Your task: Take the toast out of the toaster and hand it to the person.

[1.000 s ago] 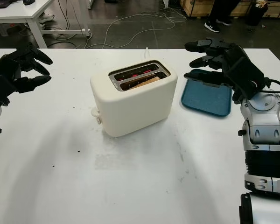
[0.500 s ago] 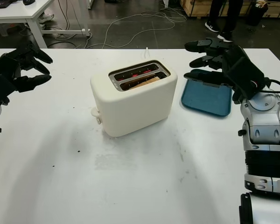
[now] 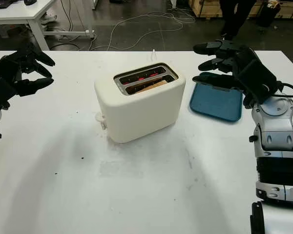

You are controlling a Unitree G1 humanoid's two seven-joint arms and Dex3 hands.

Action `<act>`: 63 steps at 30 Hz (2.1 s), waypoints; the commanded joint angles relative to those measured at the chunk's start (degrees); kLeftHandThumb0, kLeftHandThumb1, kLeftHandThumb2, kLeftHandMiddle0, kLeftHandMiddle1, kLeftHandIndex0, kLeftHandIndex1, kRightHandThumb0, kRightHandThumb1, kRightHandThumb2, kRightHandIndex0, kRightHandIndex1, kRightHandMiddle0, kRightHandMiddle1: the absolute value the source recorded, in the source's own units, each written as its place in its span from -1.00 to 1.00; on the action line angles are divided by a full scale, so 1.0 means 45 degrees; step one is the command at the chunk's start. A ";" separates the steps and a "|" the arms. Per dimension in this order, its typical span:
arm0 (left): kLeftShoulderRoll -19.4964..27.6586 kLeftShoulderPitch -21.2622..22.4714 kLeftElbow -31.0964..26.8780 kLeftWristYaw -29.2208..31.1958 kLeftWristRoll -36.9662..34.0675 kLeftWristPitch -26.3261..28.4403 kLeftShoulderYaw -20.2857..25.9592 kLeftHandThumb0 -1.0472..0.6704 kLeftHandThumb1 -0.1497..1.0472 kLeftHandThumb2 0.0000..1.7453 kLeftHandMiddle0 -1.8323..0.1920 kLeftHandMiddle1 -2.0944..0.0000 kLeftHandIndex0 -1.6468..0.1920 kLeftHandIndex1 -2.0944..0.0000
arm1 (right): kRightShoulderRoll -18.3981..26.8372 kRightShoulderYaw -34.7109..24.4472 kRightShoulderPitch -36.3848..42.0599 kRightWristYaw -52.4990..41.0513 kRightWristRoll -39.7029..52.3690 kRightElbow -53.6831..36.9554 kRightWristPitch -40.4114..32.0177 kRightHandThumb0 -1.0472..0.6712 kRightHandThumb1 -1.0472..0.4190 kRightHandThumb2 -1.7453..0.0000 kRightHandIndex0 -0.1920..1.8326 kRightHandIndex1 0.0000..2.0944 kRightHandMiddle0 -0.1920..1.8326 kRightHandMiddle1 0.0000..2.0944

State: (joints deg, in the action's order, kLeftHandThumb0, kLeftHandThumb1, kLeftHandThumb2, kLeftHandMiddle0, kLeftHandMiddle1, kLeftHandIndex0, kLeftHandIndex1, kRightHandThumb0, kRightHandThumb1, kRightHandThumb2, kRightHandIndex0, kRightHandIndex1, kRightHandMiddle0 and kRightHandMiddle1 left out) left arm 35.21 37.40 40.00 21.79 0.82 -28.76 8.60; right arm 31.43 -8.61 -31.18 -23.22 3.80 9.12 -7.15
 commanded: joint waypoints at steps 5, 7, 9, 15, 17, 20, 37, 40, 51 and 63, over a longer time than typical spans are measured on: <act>0.0141 -0.0062 -0.0161 -0.0090 -0.0015 0.0113 0.0048 -1.00 0.79 -0.85 0.48 -0.42 0.53 -0.37 | 0.0000 -0.0047 -0.0176 -0.0025 0.0103 -0.0039 0.0006 -0.11 -0.50 1.00 -0.41 -0.11 -0.23 -0.70; 0.0159 -0.0060 -0.0131 -0.0091 0.0001 0.0059 0.0047 -1.00 0.79 -0.85 0.49 -0.42 0.53 -0.37 | 0.0020 -0.0029 -0.0175 -0.0021 0.0068 -0.0048 0.0021 -0.13 -0.50 1.00 -0.41 -0.10 -0.23 -0.70; 0.0184 -0.0043 -0.0072 -0.0102 0.0041 0.0034 0.0032 -1.00 0.79 -0.84 0.49 -0.42 0.54 -0.36 | 0.0036 -0.0009 -0.0161 0.0012 0.0026 -0.0133 -0.0079 -0.14 -0.50 1.00 -0.41 -0.11 -0.23 -0.70; 0.0161 -0.0016 -0.0007 -0.0041 -0.0029 -0.0057 0.0051 -1.00 0.79 -0.85 0.49 -0.41 0.53 -0.35 | -0.0006 -0.0051 -0.0177 -0.0001 0.0101 -0.0083 -0.0031 -0.11 -0.50 1.00 -0.40 -0.11 -0.23 -0.69; 0.0162 -0.0022 -0.0029 -0.0098 0.0008 -0.0006 0.0047 -1.00 0.79 -0.85 0.49 -0.41 0.53 -0.35 | -0.0014 -0.0050 -0.0175 0.0017 0.0101 -0.0115 -0.0068 -0.12 -0.50 1.00 -0.40 -0.10 -0.23 -0.69; 0.0137 -0.0026 -0.0050 -0.0073 -0.0048 0.0100 0.0066 -1.00 0.79 -0.85 0.48 -0.41 0.52 -0.36 | 0.0052 -0.0027 -0.0160 -0.0011 0.0022 -0.0071 0.0122 -0.13 -0.51 0.99 -0.40 -0.10 -0.23 -0.69; 0.0138 0.0013 -0.0046 -0.0084 -0.0015 0.0033 0.0043 -1.00 0.79 -0.84 0.49 -0.41 0.54 -0.35 | 0.0048 0.0017 -0.0227 0.0025 -0.0019 -0.0104 -0.0021 -0.13 -0.50 1.00 -0.40 -0.11 -0.23 -0.69; 0.0127 0.0020 -0.0062 -0.0126 0.0021 0.0010 0.0029 -1.00 0.79 -0.86 0.48 -0.41 0.53 -0.36 | 0.0036 -0.0013 -0.0257 -0.0074 0.0105 -0.0119 -0.0096 -0.13 -0.50 1.00 -0.40 -0.12 -0.24 -0.69; 0.0157 0.0096 0.0035 -0.0039 0.0007 -0.0093 0.0015 -1.00 0.79 -0.86 0.50 -0.42 0.56 -0.37 | 0.0036 0.0075 -0.0395 -0.0107 -0.0013 -0.0053 -0.0029 -0.17 -0.50 1.00 -0.41 -0.10 -0.24 -0.68; 0.0118 0.0139 0.0078 -0.0082 0.0027 -0.0134 0.0000 -1.00 0.79 -0.87 0.51 -0.43 0.55 -0.38 | 0.0018 0.0142 -0.0494 -0.0146 -0.0039 0.0024 -0.0049 -0.14 -0.48 1.00 -0.42 -0.08 -0.24 -0.67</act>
State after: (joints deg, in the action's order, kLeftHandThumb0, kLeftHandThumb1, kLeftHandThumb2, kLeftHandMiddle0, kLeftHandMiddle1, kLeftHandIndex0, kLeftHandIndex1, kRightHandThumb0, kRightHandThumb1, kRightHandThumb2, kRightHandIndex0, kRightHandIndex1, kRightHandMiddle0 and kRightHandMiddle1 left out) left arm 35.21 37.41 40.03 21.75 0.84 -28.79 8.60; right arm 31.44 -8.22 -32.51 -23.85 3.66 9.17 -7.15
